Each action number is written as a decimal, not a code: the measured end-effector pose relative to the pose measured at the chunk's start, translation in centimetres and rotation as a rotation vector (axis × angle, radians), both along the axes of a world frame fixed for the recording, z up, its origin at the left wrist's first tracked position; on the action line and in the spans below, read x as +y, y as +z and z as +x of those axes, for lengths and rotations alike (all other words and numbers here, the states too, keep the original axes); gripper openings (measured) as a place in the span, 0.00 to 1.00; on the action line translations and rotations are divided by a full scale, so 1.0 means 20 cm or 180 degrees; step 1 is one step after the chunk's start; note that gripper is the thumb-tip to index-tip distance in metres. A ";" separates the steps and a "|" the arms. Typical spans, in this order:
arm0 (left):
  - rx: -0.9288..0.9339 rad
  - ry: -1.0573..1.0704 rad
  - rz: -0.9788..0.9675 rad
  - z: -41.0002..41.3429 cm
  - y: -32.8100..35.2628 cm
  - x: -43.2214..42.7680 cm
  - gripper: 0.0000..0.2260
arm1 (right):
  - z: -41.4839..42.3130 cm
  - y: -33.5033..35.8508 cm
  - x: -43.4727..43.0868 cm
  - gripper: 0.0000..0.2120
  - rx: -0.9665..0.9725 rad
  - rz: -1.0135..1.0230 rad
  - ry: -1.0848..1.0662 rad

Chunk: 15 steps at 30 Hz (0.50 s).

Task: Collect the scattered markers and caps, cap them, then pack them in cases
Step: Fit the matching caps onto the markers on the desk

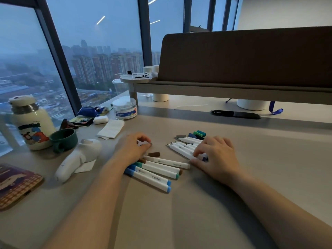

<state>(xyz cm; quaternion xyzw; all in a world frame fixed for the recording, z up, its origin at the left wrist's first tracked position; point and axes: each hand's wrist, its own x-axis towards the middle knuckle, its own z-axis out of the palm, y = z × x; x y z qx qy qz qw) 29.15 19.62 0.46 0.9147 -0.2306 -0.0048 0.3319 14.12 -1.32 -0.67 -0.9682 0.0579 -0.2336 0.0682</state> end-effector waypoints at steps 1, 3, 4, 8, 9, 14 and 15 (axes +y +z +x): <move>0.0052 -0.0105 -0.0024 -0.01 0.01 0.00 0.04 | 0.00 0.00 0.00 0.12 -0.0021 -0.0037 0.0007; 0.0226 -0.0337 0.0089 -0.03 0.03 0.01 0.03 | 0.00 0.00 0.01 0.12 -0.0076 -0.0077 0.0033; 0.0245 -0.0418 0.0255 -0.04 0.03 0.01 0.02 | 0.00 -0.01 0.01 0.11 -0.0089 -0.0100 0.0036; 0.0389 -0.0517 0.0312 -0.05 0.01 0.01 0.02 | 0.02 -0.03 0.00 0.07 -0.0349 -0.0142 -0.0047; 0.0437 -0.0523 0.0259 -0.05 0.01 0.01 0.02 | 0.03 -0.04 -0.01 0.06 -0.0470 -0.0107 -0.0089; 0.0318 -0.0467 0.0237 -0.06 -0.01 0.00 0.07 | 0.05 -0.04 -0.01 0.04 -0.0897 0.0230 -0.0257; 0.0254 -0.0449 0.0227 -0.06 -0.01 0.00 0.08 | 0.05 -0.04 -0.02 0.04 -0.0932 0.0308 -0.0239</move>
